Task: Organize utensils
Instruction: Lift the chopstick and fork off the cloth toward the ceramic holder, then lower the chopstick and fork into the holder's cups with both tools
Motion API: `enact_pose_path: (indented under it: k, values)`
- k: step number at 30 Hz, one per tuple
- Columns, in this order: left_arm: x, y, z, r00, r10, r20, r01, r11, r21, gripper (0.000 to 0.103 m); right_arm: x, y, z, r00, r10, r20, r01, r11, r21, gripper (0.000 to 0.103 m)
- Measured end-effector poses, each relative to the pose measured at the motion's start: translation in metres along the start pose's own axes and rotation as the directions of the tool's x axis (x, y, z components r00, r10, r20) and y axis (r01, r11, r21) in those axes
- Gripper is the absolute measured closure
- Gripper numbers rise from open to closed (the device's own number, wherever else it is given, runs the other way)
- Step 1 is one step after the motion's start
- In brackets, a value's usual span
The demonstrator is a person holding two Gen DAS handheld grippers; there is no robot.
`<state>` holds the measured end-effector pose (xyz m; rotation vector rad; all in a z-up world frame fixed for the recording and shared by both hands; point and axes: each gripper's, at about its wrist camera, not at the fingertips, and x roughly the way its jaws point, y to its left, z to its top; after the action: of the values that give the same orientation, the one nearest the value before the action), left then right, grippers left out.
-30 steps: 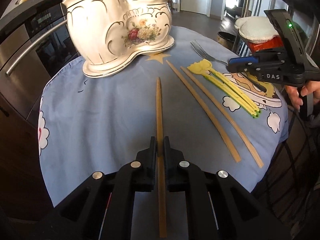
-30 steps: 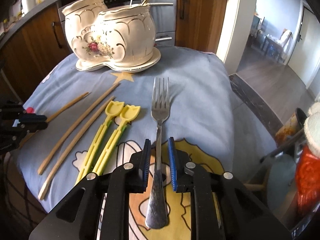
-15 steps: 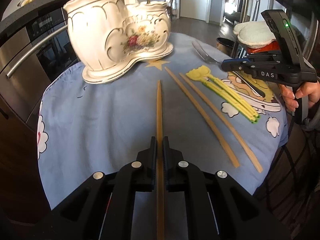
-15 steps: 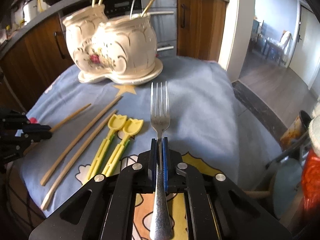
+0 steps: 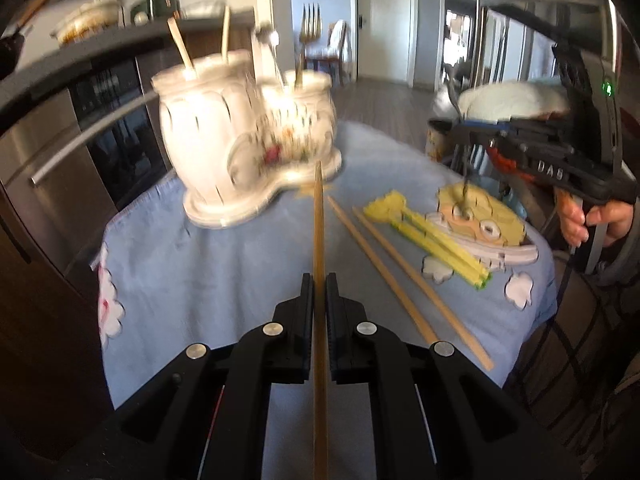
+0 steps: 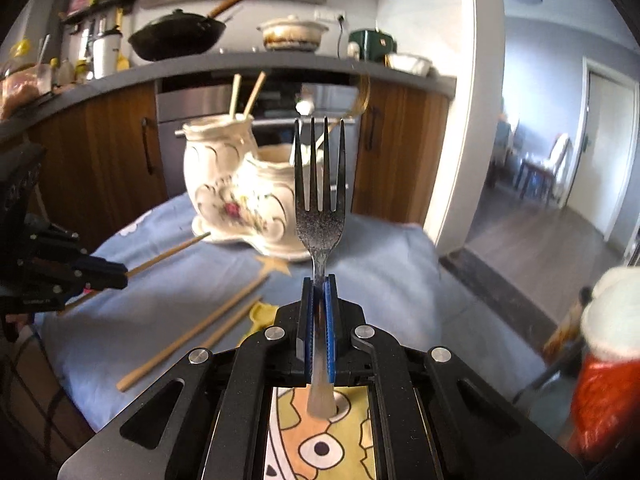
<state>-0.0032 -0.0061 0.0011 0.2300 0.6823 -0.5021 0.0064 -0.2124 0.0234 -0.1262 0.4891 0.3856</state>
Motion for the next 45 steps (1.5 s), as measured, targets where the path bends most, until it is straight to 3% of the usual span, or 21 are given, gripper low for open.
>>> enact_pose_path:
  k: [3,7,11,17,23,31,34,42,45]
  values:
    - [-0.011,0.002,0.005,0.996,0.007,0.092,-0.007,1.000,-0.004,0.097,-0.009,0.003,0.007,0.999,0.011,0.049,-0.011,1.000,0.001,0.097]
    - [-0.025,0.010,0.013,0.976,0.012,0.219,-0.003,0.999,-0.041,0.097,-0.019,0.007,0.019,0.994,0.028,0.101,-0.029,1.000,0.009,0.097]
    - [-0.028,0.014,0.019,0.968,0.017,0.251,-0.002,0.998,-0.058,0.097,-0.024,0.009,0.036,0.989,0.062,0.131,-0.065,0.998,0.024,0.097]
    - [-0.043,0.028,0.039,0.938,0.017,0.347,0.012,0.996,-0.084,0.097,-0.019,0.009,0.061,0.984,0.091,0.156,-0.096,0.995,0.026,0.097]
    - [-0.048,0.047,0.073,0.908,0.067,0.414,-0.022,0.993,-0.113,0.097,-0.006,0.005,0.092,0.971,0.105,0.212,-0.119,0.991,0.055,0.097]
    - [-0.042,0.086,0.130,0.820,0.060,0.570,0.066,0.978,-0.199,0.097,0.025,-0.005,0.136,0.957,0.108,0.271,-0.145,0.982,0.123,0.097]
    - [-0.025,0.098,0.144,0.809,0.060,0.584,0.103,0.965,-0.241,0.097,0.037,-0.004,0.142,0.957,0.094,0.276,-0.137,0.980,0.142,0.097]
    - [0.008,0.105,0.152,0.776,0.160,0.610,0.027,0.958,-0.286,0.097,0.067,-0.009,0.139,0.967,0.048,0.250,-0.093,0.981,0.172,0.097]
    - [0.019,0.108,0.150,0.784,0.195,0.589,-0.007,0.952,-0.307,0.097,0.080,-0.009,0.132,0.975,0.043,0.217,-0.083,0.980,0.179,0.097]
